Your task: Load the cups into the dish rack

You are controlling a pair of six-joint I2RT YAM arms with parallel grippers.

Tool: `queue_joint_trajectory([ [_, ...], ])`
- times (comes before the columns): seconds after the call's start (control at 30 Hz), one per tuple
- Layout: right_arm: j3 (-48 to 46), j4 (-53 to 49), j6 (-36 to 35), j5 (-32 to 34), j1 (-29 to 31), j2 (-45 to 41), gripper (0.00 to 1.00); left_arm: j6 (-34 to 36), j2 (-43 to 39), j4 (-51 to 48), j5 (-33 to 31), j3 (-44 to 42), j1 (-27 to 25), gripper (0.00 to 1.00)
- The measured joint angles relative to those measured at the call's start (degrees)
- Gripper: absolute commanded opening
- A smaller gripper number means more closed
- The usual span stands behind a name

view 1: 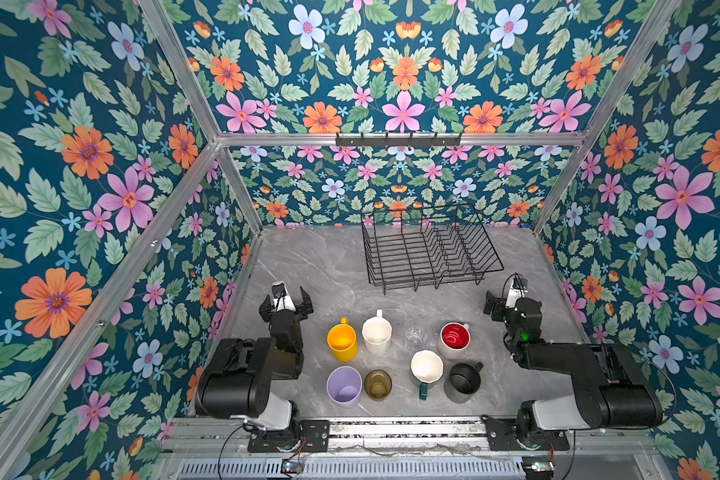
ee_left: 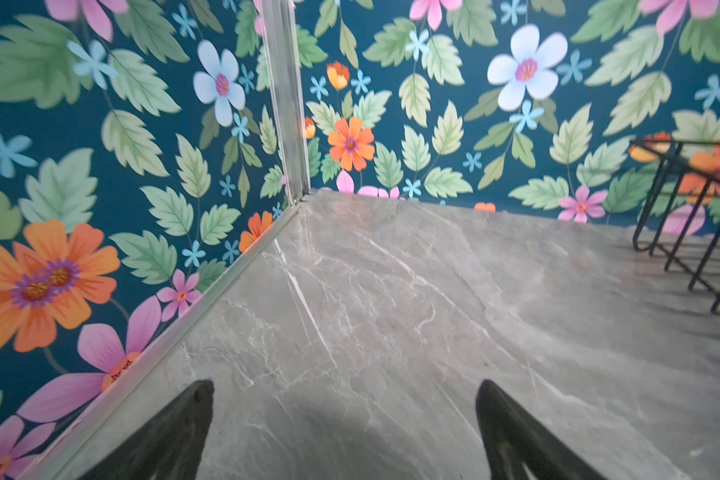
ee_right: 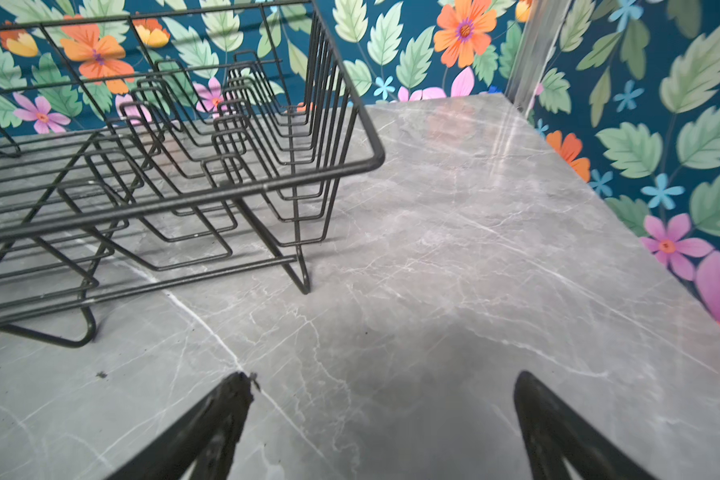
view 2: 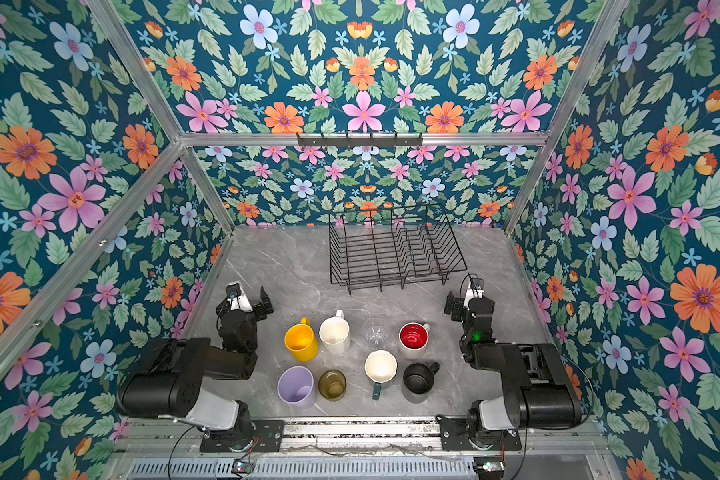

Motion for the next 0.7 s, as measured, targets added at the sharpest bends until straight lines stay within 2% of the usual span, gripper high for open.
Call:
queue_joint_trajectory([
  [0.1,4.66,-10.71,2.38,2.91,0.00,-7.50,0.99,-2.89,-10.56,-10.86,-1.86,5.62,0.00,1.00],
  [0.23,16.20,-29.55,13.53,7.21,0.00,-16.52,0.99,-8.66,-20.46,-28.39,-2.91,16.17,-0.04,1.00],
  [0.4,20.68,-44.76,17.73,3.58,-0.07,-21.64,0.94,-12.09,-26.62,-42.84,-2.93,21.62,-0.04,1.00],
  [0.57,32.22,-56.57,16.09,-0.63,-0.68,-16.04,0.83,-13.14,-27.06,-52.26,-2.08,28.65,0.00,1.00],
  [0.7,45.22,-64.19,13.97,-5.73,-1.81,-5.70,0.78,-12.87,-24.87,-55.45,1.40,32.89,0.00,1.00],
])
